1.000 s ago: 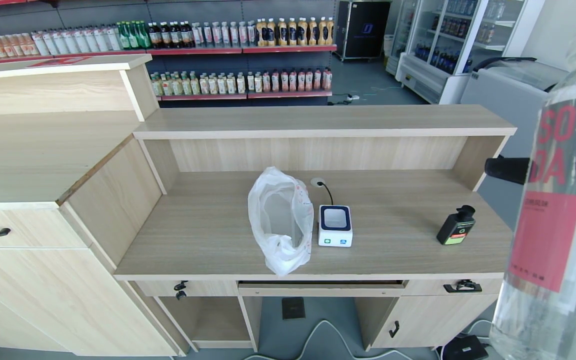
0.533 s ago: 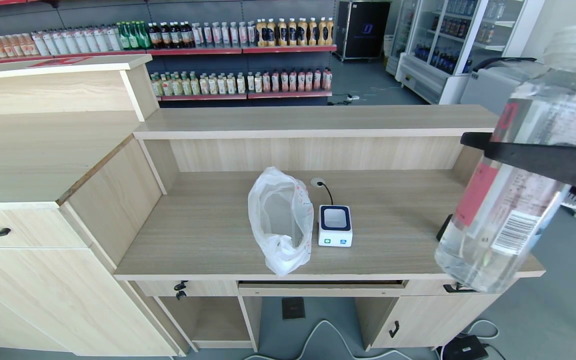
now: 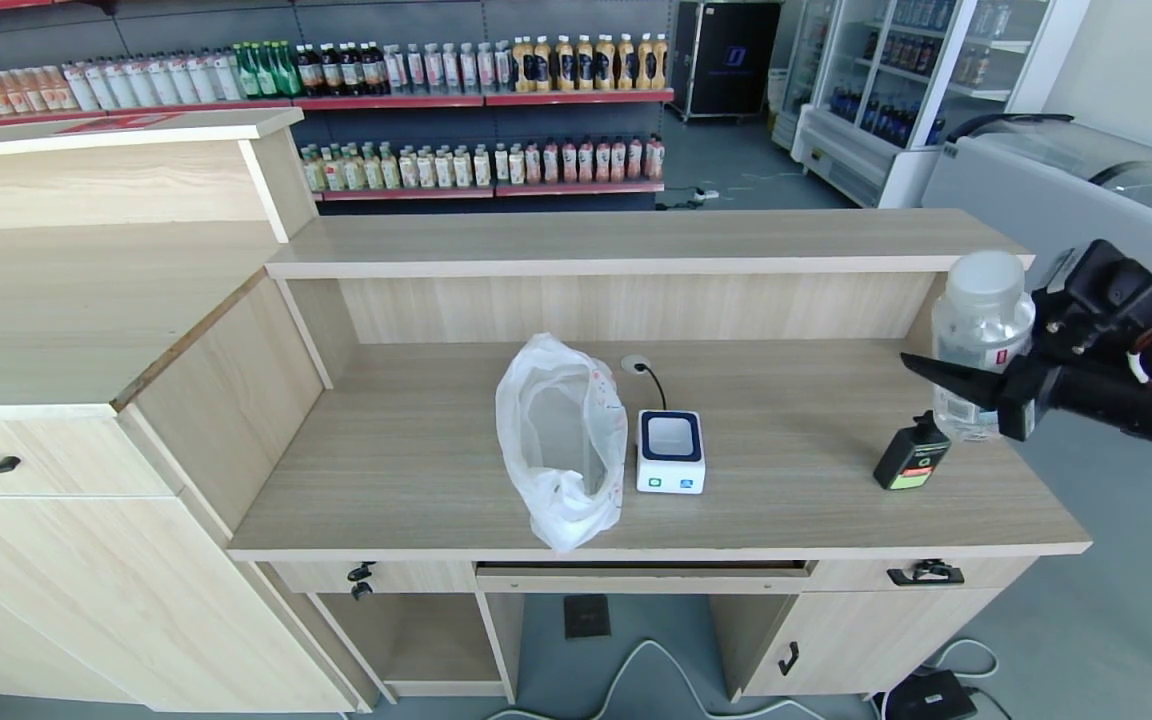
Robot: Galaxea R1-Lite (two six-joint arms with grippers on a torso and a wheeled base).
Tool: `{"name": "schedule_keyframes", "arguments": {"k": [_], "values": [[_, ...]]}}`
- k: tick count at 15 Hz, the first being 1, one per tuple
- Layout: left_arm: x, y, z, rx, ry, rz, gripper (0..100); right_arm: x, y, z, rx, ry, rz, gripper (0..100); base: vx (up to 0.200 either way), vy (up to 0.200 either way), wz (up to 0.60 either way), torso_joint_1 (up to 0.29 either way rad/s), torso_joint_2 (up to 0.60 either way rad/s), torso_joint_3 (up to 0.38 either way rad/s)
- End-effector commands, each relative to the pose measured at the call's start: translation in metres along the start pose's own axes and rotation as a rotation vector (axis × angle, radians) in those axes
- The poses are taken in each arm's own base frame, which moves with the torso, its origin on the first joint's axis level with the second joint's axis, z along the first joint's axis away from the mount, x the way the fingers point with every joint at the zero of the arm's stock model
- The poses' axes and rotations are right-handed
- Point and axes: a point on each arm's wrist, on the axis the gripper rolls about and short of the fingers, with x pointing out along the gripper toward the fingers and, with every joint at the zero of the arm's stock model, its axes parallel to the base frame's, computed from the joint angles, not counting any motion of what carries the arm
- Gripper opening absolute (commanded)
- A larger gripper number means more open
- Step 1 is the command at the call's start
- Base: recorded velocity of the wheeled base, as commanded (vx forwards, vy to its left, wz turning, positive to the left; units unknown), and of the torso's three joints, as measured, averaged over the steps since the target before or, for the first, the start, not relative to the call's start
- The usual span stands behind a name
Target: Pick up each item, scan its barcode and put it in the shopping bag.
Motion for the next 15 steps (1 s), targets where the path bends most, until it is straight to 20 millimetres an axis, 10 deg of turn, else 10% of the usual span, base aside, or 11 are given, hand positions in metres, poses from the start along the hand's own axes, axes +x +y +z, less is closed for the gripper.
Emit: {"name": "schedule_keyframes", "arguments": {"k": [1, 8, 15], "values": [[0.0, 0.0, 0.0, 0.0, 0.0, 0.0, 100, 0.004, -0.003, -0.026, -0.059, 0.053, 0.009, 0, 0.0, 0.0, 0.0, 0.0, 0.0, 0.0], [0.0, 0.0, 0.0, 0.0, 0.0, -0.001, 100, -0.016, -0.033, -0.035, -0.353, -0.011, -0.008, 0, 0.0, 0.0, 0.17, 0.001, 0.0, 0.0], [0.0, 0.0, 0.0, 0.0, 0.0, 0.0, 100, 0.008, -0.038, -0.061, -0.47, -0.026, 0.02, 0, 0.0, 0.0, 0.51, 0.003, 0.0, 0.004]]}}
